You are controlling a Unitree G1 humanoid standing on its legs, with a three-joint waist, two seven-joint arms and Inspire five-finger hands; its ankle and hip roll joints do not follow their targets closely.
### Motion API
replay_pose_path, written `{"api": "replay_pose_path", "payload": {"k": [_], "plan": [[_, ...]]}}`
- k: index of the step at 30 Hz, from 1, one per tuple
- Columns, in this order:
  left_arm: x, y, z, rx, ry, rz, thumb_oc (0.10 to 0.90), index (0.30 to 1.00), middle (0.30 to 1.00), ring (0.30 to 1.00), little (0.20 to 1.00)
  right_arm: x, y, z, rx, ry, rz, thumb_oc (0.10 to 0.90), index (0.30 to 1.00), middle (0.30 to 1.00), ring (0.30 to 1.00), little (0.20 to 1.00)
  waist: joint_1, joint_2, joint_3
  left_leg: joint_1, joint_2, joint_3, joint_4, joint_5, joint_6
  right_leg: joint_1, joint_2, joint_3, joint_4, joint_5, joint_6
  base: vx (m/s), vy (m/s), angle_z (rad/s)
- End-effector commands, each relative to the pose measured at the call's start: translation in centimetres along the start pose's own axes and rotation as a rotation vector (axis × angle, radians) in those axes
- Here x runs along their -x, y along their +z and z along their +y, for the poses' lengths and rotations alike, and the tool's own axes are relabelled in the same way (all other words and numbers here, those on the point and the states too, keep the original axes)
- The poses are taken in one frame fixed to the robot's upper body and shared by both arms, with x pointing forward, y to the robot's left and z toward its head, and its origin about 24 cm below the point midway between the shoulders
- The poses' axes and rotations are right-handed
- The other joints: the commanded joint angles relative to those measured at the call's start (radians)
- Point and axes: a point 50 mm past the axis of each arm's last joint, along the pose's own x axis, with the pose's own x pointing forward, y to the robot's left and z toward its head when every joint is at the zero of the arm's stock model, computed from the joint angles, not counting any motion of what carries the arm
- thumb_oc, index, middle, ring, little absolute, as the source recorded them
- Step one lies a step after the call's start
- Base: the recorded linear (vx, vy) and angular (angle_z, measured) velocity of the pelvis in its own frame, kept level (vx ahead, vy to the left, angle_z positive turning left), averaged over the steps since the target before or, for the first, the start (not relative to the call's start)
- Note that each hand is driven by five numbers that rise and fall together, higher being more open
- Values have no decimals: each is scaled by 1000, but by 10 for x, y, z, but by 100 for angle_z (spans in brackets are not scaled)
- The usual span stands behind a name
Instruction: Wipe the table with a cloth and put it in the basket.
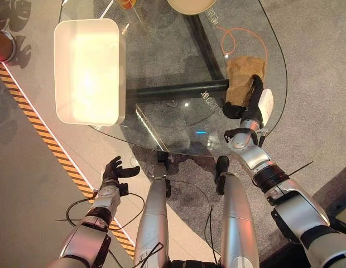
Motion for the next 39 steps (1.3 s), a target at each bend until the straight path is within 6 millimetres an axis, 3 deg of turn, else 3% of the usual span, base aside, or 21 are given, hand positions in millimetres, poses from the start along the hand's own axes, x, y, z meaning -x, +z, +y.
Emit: {"api": "replay_pose_path", "payload": {"k": [1,8,9,11,39], "plan": [[4,-20,5,18,69,46,800,900,900,900,900,-2,8,0,-59,-41,-2,800,900,900,900,900,-4,35,-19,4,-97,97,128,-142,103,28,39,-21,-180,111,-38,0,0,0],[5,-21,1,17,63,50,800,900,900,900,900,-3,7,2,-22,-36,-4,800,900,900,900,900,-2,41,-19,3,-100,96,129,-140,103,24,39,-20,-176,112,-39,0,0,0],[5,-22,0,16,63,51,800,900,900,900,900,-3,6,2,-12,-35,-6,372,533,533,533,472,-2,42,-19,4,-101,96,128,-139,104,24,39,-21,-176,112,-39,0,0,0],[6,-22,0,15,63,52,800,900,900,900,900,-3,6,2,0,-32,-8,100,300,300,300,200,-2,41,-19,5,-101,96,127,-139,104,25,40,-21,-176,113,-39,0,0,0],[6,-21,-1,12,60,46,800,900,900,900,900,-8,21,-1,121,-23,-131,100,300,300,300,200,4,40,-19,-3,-100,96,121,-134,107,18,42,-25,-182,120,-34,0,0,0]]}}
